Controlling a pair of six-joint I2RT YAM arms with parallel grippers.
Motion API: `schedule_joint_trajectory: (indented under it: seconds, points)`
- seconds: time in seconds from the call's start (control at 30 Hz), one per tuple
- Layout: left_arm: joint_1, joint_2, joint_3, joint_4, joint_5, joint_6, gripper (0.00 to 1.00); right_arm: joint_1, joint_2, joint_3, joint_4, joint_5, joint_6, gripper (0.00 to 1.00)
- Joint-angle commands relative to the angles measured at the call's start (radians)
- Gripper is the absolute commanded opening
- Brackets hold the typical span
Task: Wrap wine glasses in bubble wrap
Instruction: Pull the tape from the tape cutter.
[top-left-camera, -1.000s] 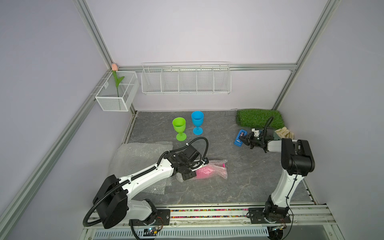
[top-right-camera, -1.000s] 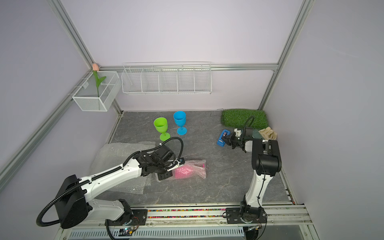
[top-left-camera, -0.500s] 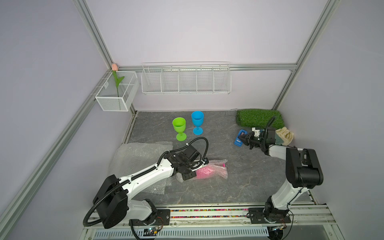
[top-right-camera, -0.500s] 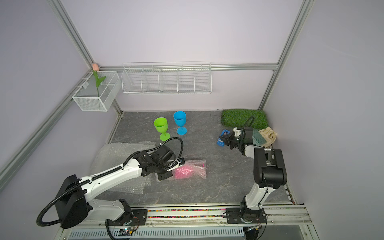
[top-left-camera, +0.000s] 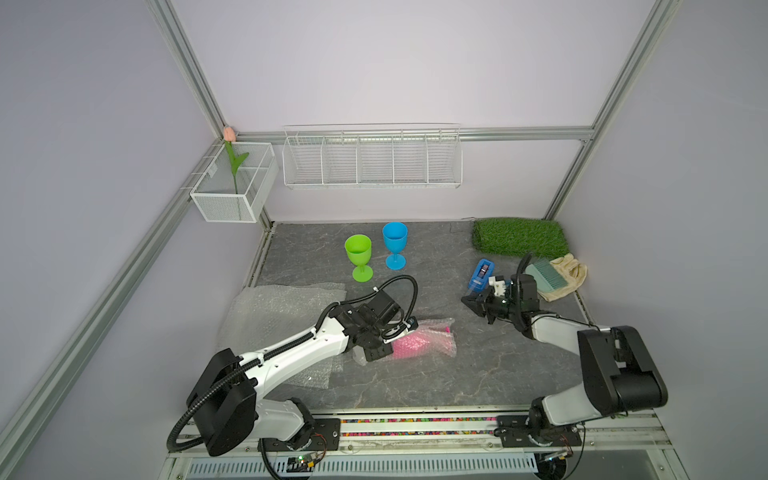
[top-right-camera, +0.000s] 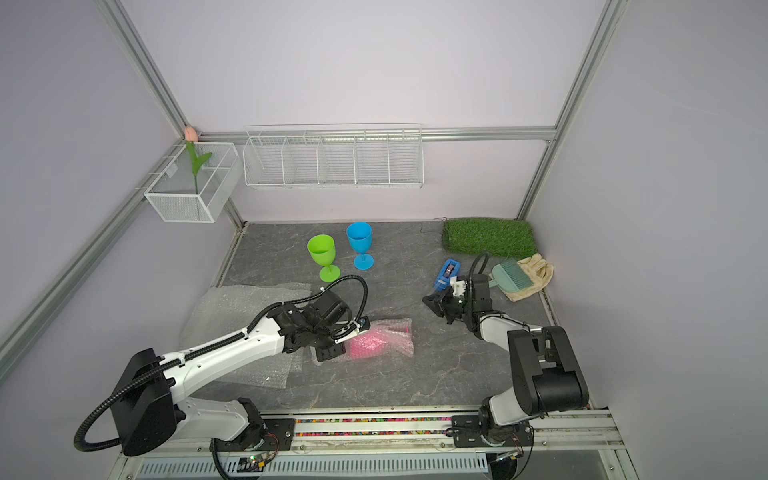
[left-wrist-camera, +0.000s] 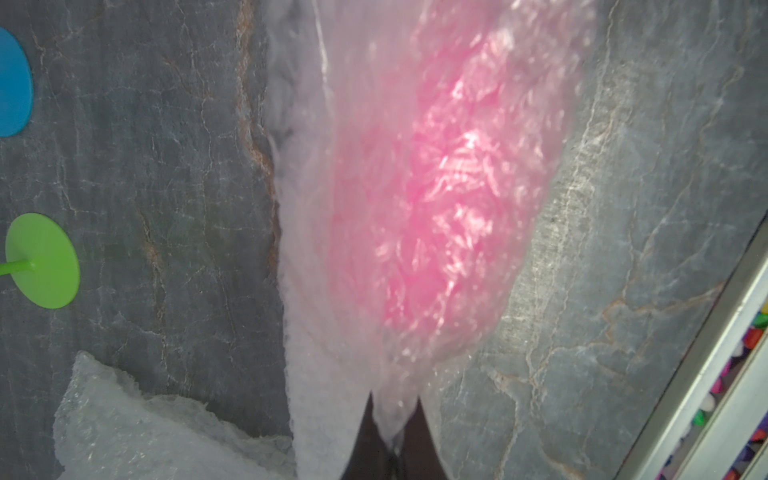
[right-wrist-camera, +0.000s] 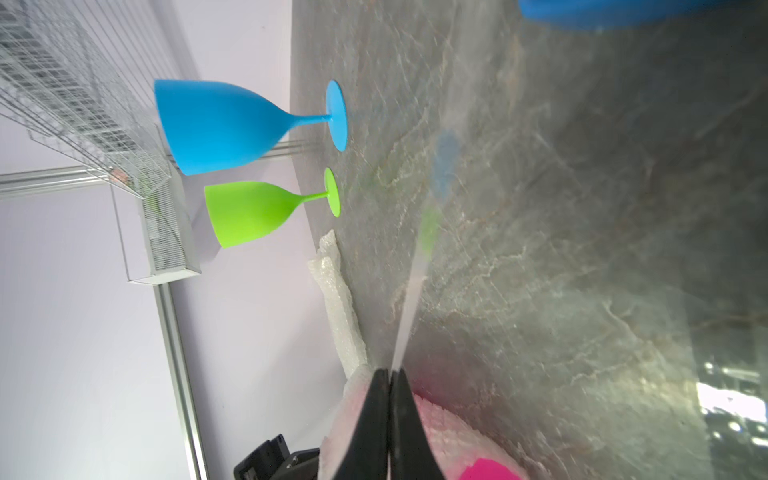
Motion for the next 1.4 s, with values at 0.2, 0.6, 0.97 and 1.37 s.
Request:
schedule_joint_trajectory:
  seconds: [0.2,0.6,0.97,1.37]
  points:
    - [-0.008,0.009,-0.011,-0.010,0.019,0.003,0.00,0.051,0.017,-0.120,0.069,0.069,0.034,0.07]
    - [-0.009,0.013,-0.009,-0.012,0.019,0.006,0.00,0.142,0.144,-0.250,0.319,0.092,0.131,0.33]
    - [-0.009,0.017,-0.006,-0.016,0.019,0.009,0.00,0.169,-0.320,-0.141,-0.347,0.214,-0.040,0.47]
    - [-0.012,0.016,-0.007,-0.016,0.023,0.009,0.00,-0.061,-0.211,0.049,-0.306,0.153,-0.272,0.46]
